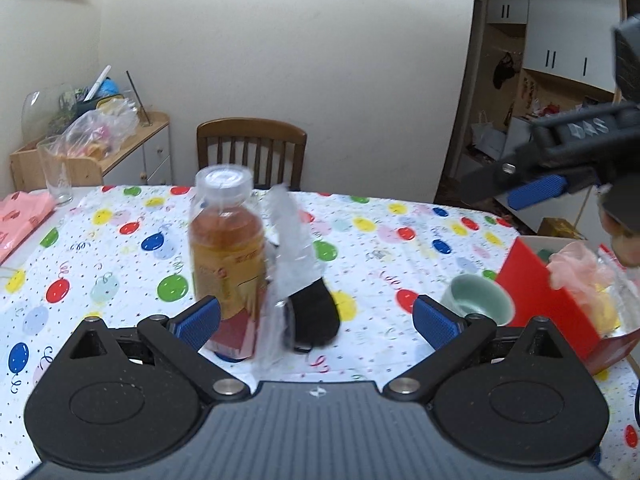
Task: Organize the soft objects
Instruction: 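Close the right tool on the black cloth while the left tool grasps the clear plastic bag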
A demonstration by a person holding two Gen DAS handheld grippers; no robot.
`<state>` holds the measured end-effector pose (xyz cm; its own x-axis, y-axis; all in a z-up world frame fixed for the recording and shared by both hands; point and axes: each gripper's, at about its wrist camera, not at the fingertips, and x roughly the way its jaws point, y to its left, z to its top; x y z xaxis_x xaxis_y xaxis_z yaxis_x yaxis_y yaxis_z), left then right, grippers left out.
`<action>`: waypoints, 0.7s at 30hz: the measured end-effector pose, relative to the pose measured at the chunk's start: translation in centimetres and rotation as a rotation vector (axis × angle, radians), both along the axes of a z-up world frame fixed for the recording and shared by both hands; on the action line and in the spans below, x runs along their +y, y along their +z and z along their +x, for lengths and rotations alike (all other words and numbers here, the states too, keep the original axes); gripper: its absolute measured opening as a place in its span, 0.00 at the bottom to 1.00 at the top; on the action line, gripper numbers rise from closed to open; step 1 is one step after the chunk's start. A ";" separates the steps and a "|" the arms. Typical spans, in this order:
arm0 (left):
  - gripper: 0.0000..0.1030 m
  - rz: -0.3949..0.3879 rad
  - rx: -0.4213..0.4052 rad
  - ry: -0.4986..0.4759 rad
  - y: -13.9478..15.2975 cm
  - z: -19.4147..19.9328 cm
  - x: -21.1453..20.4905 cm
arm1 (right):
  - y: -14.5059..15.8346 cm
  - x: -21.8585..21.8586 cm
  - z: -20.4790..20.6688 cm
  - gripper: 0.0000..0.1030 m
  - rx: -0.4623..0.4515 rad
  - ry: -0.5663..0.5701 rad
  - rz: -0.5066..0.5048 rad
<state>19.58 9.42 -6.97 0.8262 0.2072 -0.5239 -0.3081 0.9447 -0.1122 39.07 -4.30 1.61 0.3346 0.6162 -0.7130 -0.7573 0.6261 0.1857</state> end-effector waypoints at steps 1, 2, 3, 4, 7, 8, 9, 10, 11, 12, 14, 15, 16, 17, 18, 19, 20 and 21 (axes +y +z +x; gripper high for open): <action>1.00 0.000 0.000 0.005 -0.4 0.0 0.3 | -0.4 0.8 0.4 1.00 0.006 0.004 -0.010; 1.00 -0.001 0.001 0.009 -0.7 0.1 0.5 | -0.9 1.5 0.7 1.00 0.011 0.008 -0.020; 1.00 -0.002 0.002 0.012 -1.1 0.3 0.7 | -1.3 2.3 1.2 1.00 0.017 0.010 -0.032; 1.00 -0.002 0.004 0.014 -1.4 0.5 0.9 | -1.8 3.1 1.6 1.00 0.022 0.013 -0.044; 1.00 0.011 0.024 0.020 -2.6 1.3 1.2 | -3.2 5.4 2.7 0.99 0.032 0.027 -0.079; 1.00 0.016 0.028 0.021 -3.0 1.5 1.4 | -3.7 6.1 3.1 0.99 0.037 0.034 -0.088; 1.00 0.017 0.030 0.021 -3.3 1.8 1.5 | -4.2 6.8 3.4 0.99 0.040 0.042 -0.095; 1.00 0.016 0.030 0.019 -3.6 2.0 1.6 | -4.7 7.4 3.7 0.99 0.043 0.049 -0.103; 1.00 0.015 0.031 0.019 -3.9 2.3 1.7 | -5.2 8.1 4.1 0.99 0.047 0.055 -0.110; 1.00 0.013 0.033 0.021 -4.3 2.5 1.8 | -5.8 8.7 4.5 0.99 0.051 0.061 -0.118; 1.00 0.010 0.041 0.031 -5.0 3.1 2.0 | -6.9 9.9 5.1 0.99 0.057 0.073 -0.134; 1.00 0.008 0.046 0.036 -5.4 3.3 2.1 | -7.4 10.6 5.5 0.98 0.058 0.078 -0.146; 1.00 0.006 0.050 0.039 -5.7 3.6 2.2 | -7.9 11.1 5.7 0.98 0.059 0.083 -0.157; 1.00 0.005 0.054 0.044 -6.1 3.8 2.2 | -8.4 11.6 6.1 0.98 0.062 0.089 -0.165; 1.00 0.007 0.058 0.051 -6.4 3.9 2.3 | -8.9 12.1 6.4 0.97 0.068 0.094 -0.171; 0.99 0.010 0.063 0.056 -6.7 4.2 2.3 | -9.4 12.6 6.6 0.97 0.075 0.097 -0.178; 0.99 0.013 0.070 0.057 -7.0 4.4 2.2 | -9.9 13.0 6.8 0.97 0.081 0.100 -0.185; 0.99 0.018 0.076 0.058 -7.3 4.6 2.2 | -10.3 13.3 7.1 0.96 0.088 0.100 -0.185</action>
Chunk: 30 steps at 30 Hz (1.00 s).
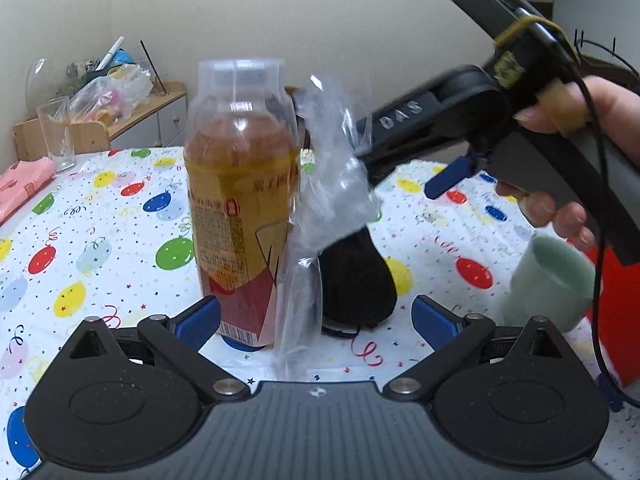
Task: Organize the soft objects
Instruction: 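Close the right tool on the black cloth while the left tool grasps the clear plastic bag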
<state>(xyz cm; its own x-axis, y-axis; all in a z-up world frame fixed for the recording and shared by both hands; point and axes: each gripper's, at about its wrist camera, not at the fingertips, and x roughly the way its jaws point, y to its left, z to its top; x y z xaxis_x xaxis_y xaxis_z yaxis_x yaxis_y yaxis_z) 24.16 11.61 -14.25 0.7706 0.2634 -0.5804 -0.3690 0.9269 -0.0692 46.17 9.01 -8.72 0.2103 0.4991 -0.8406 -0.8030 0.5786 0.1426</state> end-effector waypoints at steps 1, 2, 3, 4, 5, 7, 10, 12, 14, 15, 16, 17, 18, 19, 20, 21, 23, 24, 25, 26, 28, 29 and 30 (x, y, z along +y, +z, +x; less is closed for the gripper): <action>0.99 0.005 0.004 -0.001 -0.3 0.2 0.0 | -0.4 0.2 0.3 0.96 0.008 -0.005 0.003; 0.99 0.007 0.008 -0.004 -0.5 0.3 -0.1 | -0.7 0.5 0.6 0.95 0.014 -0.014 0.004; 0.97 0.006 0.010 -0.007 -0.7 0.4 -0.1 | -1.0 0.7 0.9 0.94 0.017 -0.025 0.004; 0.93 0.004 0.011 -0.008 -0.9 0.5 -0.1 | -1.2 0.8 1.2 0.91 0.025 -0.032 0.007; 0.90 0.002 0.014 -0.011 -1.1 0.6 -0.1 | -1.5 0.8 1.5 0.90 0.040 -0.037 0.016; 0.79 0.003 0.028 -0.011 -1.4 0.9 -0.1 | -2.1 1.0 2.0 0.87 0.056 -0.058 0.015; 0.75 0.006 0.040 -0.014 -1.9 1.1 -0.3 | -2.9 1.7 2.0 0.83 0.049 -0.042 -0.009; 0.59 -0.003 0.046 -0.029 -2.2 1.2 -0.4 | -3.3 2.2 1.7 0.82 0.043 -0.028 -0.017; 0.53 -0.007 0.076 -0.038 -2.5 1.5 -0.6 | -3.8 2.8 1.3 0.80 0.034 -0.014 -0.028; 0.53 -0.007 0.085 -0.035 -2.7 1.6 -0.7 | -4.0 3.0 1.1 0.77 0.024 -0.010 -0.038; 0.51 -0.010 0.088 -0.034 -2.7 1.7 -0.8 | -4.2 3.3 0.9 0.76 0.013 -0.004 -0.048; 0.49 -0.014 0.087 -0.032 -2.8 1.7 -0.8 | -4.4 3.5 0.8 0.74 0.005 0.001 -0.056; 0.45 -0.018 0.086 -0.027 -2.7 1.8 -0.7 | -4.6 3.7 0.6 0.71 -0.004 0.003 -0.061; 0.40 -0.022 0.088 -0.022 -2.7 1.9 -0.6 | -4.8 3.8 0.5 0.69 -0.011 0.005 -0.066; 0.38 -0.026 0.092 -0.018 -2.7 2.0 -0.5 | -4.9 3.9 0.4 0.67 -0.016 0.004 -0.070; 0.35 -0.029 0.095 -0.013 -2.7 2.1 -0.4 | -5.0 4.0 0.4 0.61 -0.019 0.001 -0.071; 0.32 -0.036 0.103 -0.003 -2.8 2.3 -0.1 | -5.2 4.2 0.3 0.57 -0.023 -0.004 -0.075; 0.31 -0.043 0.102 -0.001 -2.7 2.3 0.0 | -5.3 4.2 0.2 0.53 -0.023 -0.005 -0.075; 0.28 -0.049 0.102 0.001 -2.7 2.3 0.1 | -5.3 4.2 0.1 0.49 -0.025 -0.005 -0.074; 0.27 -0.053 0.102 0.003 -2.7 2.3 0.3 | -5.4 4.2 0.0 0.47 -0.026 -0.007 -0.074; 0.22 -0.064 0.102 0.008 -2.7 2.2 0.5 | -5.4 4.0 -0.1 0.40 -0.030 -0.020 -0.073; 0.21 -0.070 0.101 0.010 -2.7 2.1 0.6 | -5.4 3.9 -0.2 0.38 -0.034 -0.029 -0.074; 0.19 -0.073 0.102 0.012 -2.6 2.0 0.7 | -5.4 3.8 -0.1 0.35 -0.033 -0.040 -0.074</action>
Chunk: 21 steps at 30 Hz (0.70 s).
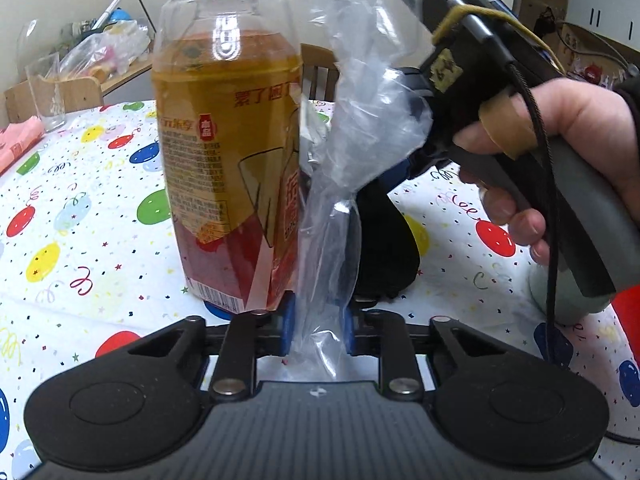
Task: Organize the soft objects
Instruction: 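Close the right tool on the black cloth while the left tool grasps the clear plastic bag, then lift the black cloth and plastic bag and carry both toward the box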
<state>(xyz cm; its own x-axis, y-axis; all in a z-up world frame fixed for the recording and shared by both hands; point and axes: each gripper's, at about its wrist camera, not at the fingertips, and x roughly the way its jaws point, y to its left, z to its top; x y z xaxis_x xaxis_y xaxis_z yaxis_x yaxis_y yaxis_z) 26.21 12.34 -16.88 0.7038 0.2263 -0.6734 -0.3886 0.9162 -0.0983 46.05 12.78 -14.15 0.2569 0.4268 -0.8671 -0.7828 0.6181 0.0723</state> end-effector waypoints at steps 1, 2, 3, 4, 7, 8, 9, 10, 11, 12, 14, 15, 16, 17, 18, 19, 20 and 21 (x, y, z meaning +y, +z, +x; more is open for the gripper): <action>0.17 -0.004 -0.002 0.000 0.0 0.0 0.2 | 0.0 -0.2 0.1 0.29 0.005 -0.011 0.002; 0.16 -0.008 -0.004 -0.001 0.1 -0.1 0.3 | 0.0 -0.4 0.1 0.26 0.008 -0.019 0.003; 0.14 -0.011 -0.007 -0.003 0.1 -0.1 0.5 | 0.0 -0.6 0.1 0.20 0.007 -0.027 0.006; 0.13 -0.011 -0.008 -0.005 0.1 -0.1 0.5 | 0.1 -0.8 0.1 0.17 0.001 -0.034 0.008; 0.11 -0.012 -0.010 -0.013 0.2 -0.3 0.5 | 0.6 -1.4 -0.3 0.13 -0.029 -0.051 0.011; 0.11 -0.011 -0.011 -0.016 0.2 -0.4 0.4 | 0.8 -1.6 -0.5 0.13 -0.043 -0.055 0.014; 0.10 -0.009 -0.011 -0.019 0.3 -0.5 0.4 | 1.1 -1.8 -0.7 0.11 -0.057 -0.061 0.015; 0.10 -0.009 -0.011 -0.020 0.3 -0.5 0.3 | 1.4 -2.0 -0.8 0.10 -0.069 -0.068 0.015; 0.10 -0.012 -0.011 -0.021 0.4 -0.6 0.3 | 1.7 -2.3 -1.0 0.10 -0.080 -0.077 0.013; 0.10 -0.016 -0.014 -0.021 0.5 -0.8 0.3 | 1.9 -2.5 -1.0 0.09 -0.090 -0.085 0.012; 0.09 -0.020 -0.022 -0.026 0.8 -1.0 0.2 | 2.6 -3.2 -1.2 0.08 -0.104 -0.104 0.019; 0.09 -0.019 -0.026 -0.030 1.0 -1.2 0.1 | 3.0 -3.6 -1.3 0.08 -0.110 -0.114 0.024; 0.09 -0.015 -0.030 -0.032 1.2 -1.4 -0.1 | 3.5 -4.0 -1.3 0.07 -0.115 -0.123 0.029; 0.09 -0.013 -0.034 -0.033 1.5 -1.5 -0.2 | 3.9 -4.3 -1.5 0.07 -0.118 -0.129 0.036; 0.09 -0.015 -0.038 -0.034 1.8 -1.7 -0.2 | 4.4 -4.7 -1.6 0.07 -0.123 -0.135 0.046; 0.09 -0.016 -0.043 -0.037 2.1 -1.8 -0.3 | 4.9 -5.1 -1.7 0.07 -0.131 -0.139 0.054; 0.09 -0.014 -0.049 -0.040 2.4 -2.0 -0.4 | 5.4 -5.5 -1.9 0.07 -0.138 -0.143 0.063; 0.09 -0.012 -0.056 -0.043 2.7 -2.2 -0.5 | 5.8 -5.9 -2.0 0.07 -0.142 -0.150 0.071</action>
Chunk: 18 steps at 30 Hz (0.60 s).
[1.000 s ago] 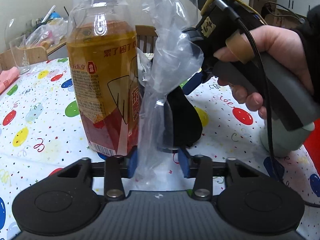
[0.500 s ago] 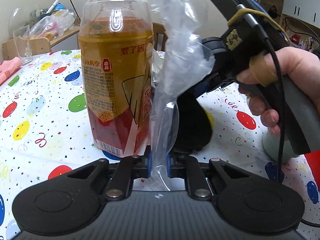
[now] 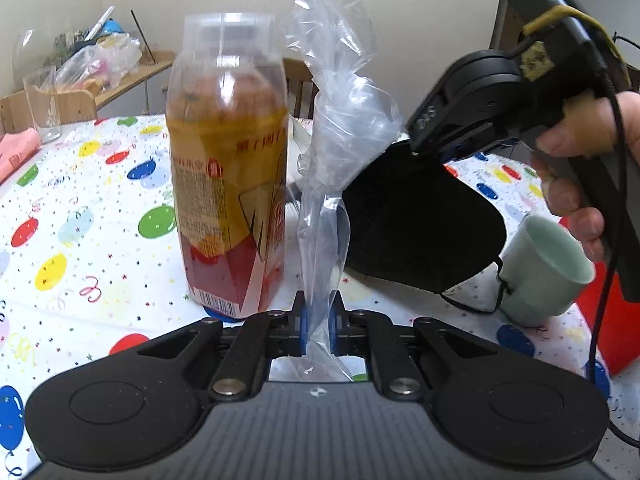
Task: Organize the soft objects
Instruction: 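Lift the black cloth and plastic bag and carry both toward the box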
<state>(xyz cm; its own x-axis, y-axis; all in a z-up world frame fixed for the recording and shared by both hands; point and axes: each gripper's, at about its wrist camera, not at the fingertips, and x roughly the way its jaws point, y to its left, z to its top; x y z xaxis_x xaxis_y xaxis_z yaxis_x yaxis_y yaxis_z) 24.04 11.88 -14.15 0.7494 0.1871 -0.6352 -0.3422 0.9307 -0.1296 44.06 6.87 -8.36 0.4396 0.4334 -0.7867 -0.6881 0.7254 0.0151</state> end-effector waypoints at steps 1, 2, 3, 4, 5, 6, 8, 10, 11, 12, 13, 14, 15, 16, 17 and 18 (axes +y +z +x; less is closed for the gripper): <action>0.09 0.003 -0.007 -0.004 0.3 -0.1 -0.1 | 0.5 -0.5 -0.1 0.07 -0.003 -0.007 0.010; 0.09 0.004 -0.012 -0.008 0.7 -0.3 -0.2 | 1.0 -1.0 -0.3 0.07 -0.005 -0.012 0.020; 0.09 0.003 -0.018 -0.013 0.9 -0.4 -0.3 | 1.5 -1.4 -0.5 0.06 -0.008 -0.017 0.029; 0.08 0.004 -0.024 -0.017 1.2 -0.5 -0.4 | 2.0 -1.9 -0.8 0.06 -0.015 -0.021 0.038; 0.08 0.001 -0.030 -0.020 1.5 -0.7 -0.4 | 2.6 -2.4 -1.0 0.06 -0.019 -0.024 0.048; 0.08 -0.003 -0.035 -0.024 1.8 -0.9 -0.5 | 3.2 -3.0 -1.3 0.06 -0.023 -0.028 0.061; 0.08 -0.005 -0.046 -0.033 2.5 -1.2 -0.8 | 4.4 -4.2 -1.8 0.06 -0.027 -0.046 0.090; 0.08 -0.004 -0.063 -0.042 3.3 -1.5 -1.0 | 5.8 -5.6 -2.3 0.06 -0.021 -0.061 0.130; 0.08 -0.002 -0.070 -0.047 3.8 -1.7 -1.1 | 6.6 -6.3 -2.6 0.06 -0.025 -0.068 0.146; 0.08 -0.002 -0.076 -0.052 4.2 -1.9 -1.2 | 7.2 -7.0 -2.8 0.06 -0.031 -0.075 0.160; 0.08 -0.002 -0.081 -0.059 4.6 -2.1 -1.4 | 7.9 -7.7 -3.1 0.06 -0.033 -0.082 0.175; 0.08 -0.002 -0.086 -0.067 5.1 -2.3 -1.5 | 8.6 -8.4 -3.3 0.06 -0.034 -0.089 0.190; 0.08 -0.003 -0.091 -0.075 5.5 -2.6 -1.7 | 9.3 -9.2 -3.6 0.06 -0.037 -0.096 0.205; 0.08 -0.004 -0.096 -0.085 6.0 -2.8 -1.9 | 9.9 -9.9 -3.8 0.06 -0.041 -0.104 0.219; 0.08 -0.004 -0.102 -0.093 6.5 -3.0 -2.1 | 10.5 -10.7 -4.0 0.06 -0.043 -0.112 0.234; 0.08 -0.003 -0.108 -0.100 7.0 -3.2 -2.2 | 11.0 -11.5 -4.2 0.06 -0.042 -0.122 0.248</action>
